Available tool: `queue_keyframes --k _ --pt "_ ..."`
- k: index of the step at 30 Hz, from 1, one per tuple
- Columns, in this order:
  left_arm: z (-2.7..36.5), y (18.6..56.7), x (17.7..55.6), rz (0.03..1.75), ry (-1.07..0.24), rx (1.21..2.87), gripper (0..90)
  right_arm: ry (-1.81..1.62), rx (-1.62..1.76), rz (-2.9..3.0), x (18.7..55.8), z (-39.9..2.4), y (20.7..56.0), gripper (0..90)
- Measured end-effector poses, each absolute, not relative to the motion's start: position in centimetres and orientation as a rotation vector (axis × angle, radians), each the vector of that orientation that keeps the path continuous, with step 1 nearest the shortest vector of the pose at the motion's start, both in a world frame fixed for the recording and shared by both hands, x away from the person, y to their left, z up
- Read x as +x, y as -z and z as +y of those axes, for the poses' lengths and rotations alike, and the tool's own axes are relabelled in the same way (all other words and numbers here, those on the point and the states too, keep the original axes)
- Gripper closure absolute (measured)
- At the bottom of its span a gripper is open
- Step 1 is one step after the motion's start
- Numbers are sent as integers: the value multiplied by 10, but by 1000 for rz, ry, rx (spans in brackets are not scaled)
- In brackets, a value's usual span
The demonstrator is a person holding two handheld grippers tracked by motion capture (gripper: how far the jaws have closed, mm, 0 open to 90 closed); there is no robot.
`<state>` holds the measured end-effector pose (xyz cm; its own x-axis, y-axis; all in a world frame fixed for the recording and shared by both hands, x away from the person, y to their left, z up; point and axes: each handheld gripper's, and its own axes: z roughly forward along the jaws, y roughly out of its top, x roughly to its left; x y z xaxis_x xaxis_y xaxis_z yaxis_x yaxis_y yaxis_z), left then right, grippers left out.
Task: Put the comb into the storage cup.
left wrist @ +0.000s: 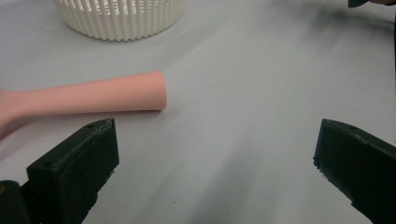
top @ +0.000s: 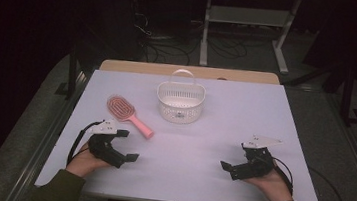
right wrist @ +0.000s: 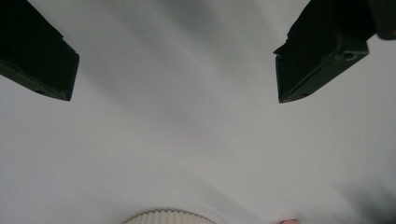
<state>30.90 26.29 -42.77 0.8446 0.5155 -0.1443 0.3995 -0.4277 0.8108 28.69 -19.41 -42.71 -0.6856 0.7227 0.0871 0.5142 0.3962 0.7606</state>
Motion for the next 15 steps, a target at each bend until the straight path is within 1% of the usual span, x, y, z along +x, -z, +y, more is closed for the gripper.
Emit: queue_keyframes --k 15 --pt "266 422 315 683 -159 2052 1 -1201 1082 2403 288 -190 424 0"
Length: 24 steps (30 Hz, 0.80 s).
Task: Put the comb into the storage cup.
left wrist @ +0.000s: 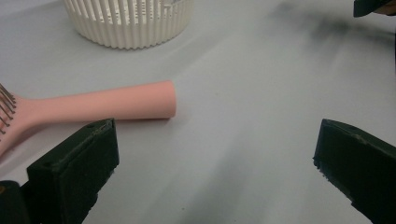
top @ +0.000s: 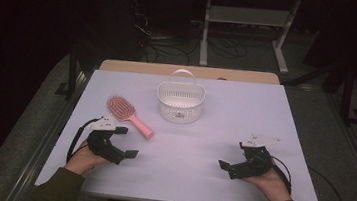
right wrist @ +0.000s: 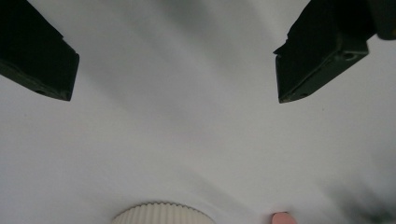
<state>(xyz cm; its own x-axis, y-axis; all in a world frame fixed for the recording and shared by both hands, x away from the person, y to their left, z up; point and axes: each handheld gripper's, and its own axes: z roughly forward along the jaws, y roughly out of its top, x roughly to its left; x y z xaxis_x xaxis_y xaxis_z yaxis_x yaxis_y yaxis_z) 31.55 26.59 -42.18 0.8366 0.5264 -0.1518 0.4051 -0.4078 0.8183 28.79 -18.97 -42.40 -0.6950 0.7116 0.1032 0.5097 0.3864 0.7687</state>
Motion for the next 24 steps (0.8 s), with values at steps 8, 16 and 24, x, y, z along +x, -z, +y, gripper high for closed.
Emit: queue_keyframes --k 8,16,24 --pt "263 418 319 669 -163 2054 1 -1188 1071 2411 288 -189 425 0" --pt "261 416 324 669 -152 2045 1 -1184 1078 2413 290 -186 427 0" --pt "262 415 326 680 -158 2026 1 -1187 1076 2414 288 -187 427 0"
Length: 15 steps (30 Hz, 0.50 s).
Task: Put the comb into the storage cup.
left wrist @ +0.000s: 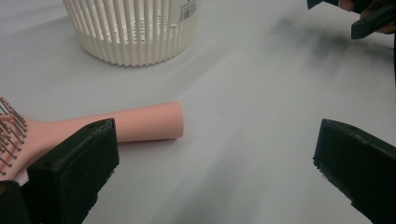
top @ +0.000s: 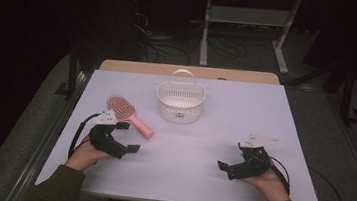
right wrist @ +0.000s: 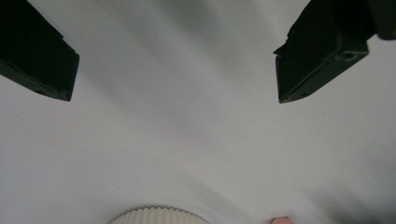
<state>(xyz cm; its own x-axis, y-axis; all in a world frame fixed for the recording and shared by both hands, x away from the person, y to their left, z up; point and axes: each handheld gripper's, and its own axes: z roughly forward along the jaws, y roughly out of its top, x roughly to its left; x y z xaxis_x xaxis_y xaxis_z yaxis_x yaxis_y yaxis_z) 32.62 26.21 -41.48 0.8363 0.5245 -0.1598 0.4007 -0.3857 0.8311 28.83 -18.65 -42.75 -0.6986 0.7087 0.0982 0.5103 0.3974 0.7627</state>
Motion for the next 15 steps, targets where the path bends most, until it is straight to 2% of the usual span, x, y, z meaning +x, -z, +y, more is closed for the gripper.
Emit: queue_keyframes --k 15 --pt "253 411 336 656 -177 2025 2 -1214 1074 2407 287 -188 426 0"
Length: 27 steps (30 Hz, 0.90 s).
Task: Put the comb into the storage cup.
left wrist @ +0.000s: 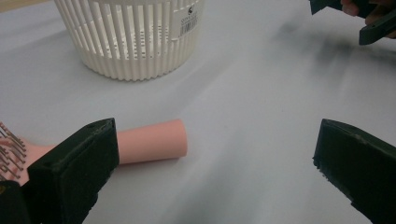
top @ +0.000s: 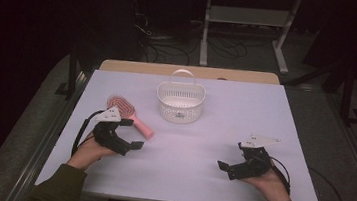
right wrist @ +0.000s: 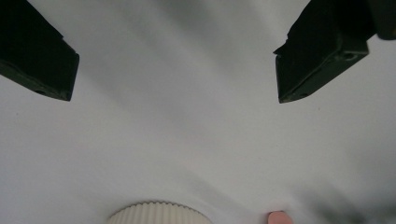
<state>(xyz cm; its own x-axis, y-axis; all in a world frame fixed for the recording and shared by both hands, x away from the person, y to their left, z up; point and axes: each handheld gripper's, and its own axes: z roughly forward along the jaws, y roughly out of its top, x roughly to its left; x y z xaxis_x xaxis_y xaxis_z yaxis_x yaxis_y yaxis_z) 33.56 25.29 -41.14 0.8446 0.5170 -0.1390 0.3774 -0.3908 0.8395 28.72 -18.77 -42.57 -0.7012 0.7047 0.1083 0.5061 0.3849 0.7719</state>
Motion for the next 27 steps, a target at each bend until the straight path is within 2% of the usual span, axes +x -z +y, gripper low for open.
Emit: queue_keyframes --k 27 --pt "238 404 355 645 -166 2032 2 -1249 1085 2400 287 -191 424 0"
